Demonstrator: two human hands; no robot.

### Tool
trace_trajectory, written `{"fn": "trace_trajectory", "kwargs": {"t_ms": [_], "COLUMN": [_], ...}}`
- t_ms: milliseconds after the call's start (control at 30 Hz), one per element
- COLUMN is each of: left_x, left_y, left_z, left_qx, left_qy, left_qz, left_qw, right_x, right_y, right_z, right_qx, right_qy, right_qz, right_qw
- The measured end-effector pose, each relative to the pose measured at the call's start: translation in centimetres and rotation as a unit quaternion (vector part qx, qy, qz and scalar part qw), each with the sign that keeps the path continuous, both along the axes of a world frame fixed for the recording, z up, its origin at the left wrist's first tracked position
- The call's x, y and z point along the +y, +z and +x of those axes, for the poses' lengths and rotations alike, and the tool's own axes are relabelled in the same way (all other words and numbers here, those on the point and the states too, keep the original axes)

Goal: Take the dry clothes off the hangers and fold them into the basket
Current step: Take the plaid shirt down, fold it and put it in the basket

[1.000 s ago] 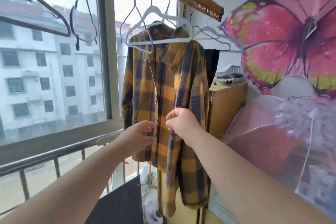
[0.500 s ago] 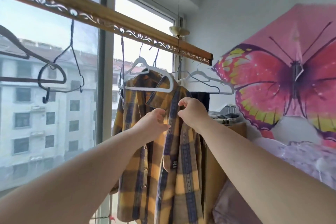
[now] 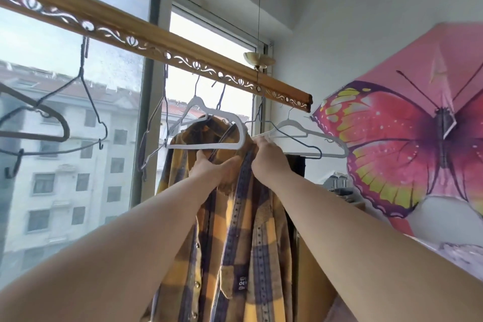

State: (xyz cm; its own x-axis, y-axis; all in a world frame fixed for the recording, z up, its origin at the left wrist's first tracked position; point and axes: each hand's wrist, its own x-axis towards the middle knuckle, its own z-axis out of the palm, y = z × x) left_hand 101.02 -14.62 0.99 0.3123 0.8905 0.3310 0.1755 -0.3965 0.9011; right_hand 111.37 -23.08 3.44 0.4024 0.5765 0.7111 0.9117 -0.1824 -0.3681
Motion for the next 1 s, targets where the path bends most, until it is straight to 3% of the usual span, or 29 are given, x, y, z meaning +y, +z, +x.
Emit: {"fn": "trace_trajectory", "kwargs": {"t_ms": [200,367,500,600,667,767,833,1000], "left_x": [-1.8,-3.2,-4.1,-4.9,-5.9,-7.4,-7.8,-8.1], "left_y": [1.6,2.3,2.9,3.3,3.4,2.8,2.1,1.4], "left_z": [0.8,1.7,1.5,1.4,1.2,0.9,0.6,-1.1], "left_qx": [-0.009,-0.085,-0.058,0.019,0.112,0.224,0.259,0.334], "left_qy": [-0.096,-0.17,-0.101,-0.012,0.081,0.183,0.192,0.19], "left_qz": [-0.062,-0.095,-0.049,0.079,0.208,0.361,0.399,0.467], "left_qw": [0.993,0.977,0.992,0.997,0.968,0.886,0.859,0.796], "right_x": [-0.9,-1.8,-2.6,-3.3,-3.5,-3.0,-2.9,-3.8], "right_y": [0.1,1.7,3.0,2.9,2.5,2.7,3.1,3.0], "right_z": [-0.1,-0.3,-0.6,-1.2,-1.7,-2.7,-3.0,-3.3], "right_qx": [0.024,0.232,0.401,0.434,0.425,0.373,0.305,0.234], "right_qy": [0.044,0.119,0.158,0.196,0.225,0.209,0.179,0.177], "right_qz": [0.067,0.077,0.056,0.062,0.074,0.096,0.12,0.114], "right_qw": [0.997,0.962,0.901,0.877,0.874,0.899,0.928,0.949]}}
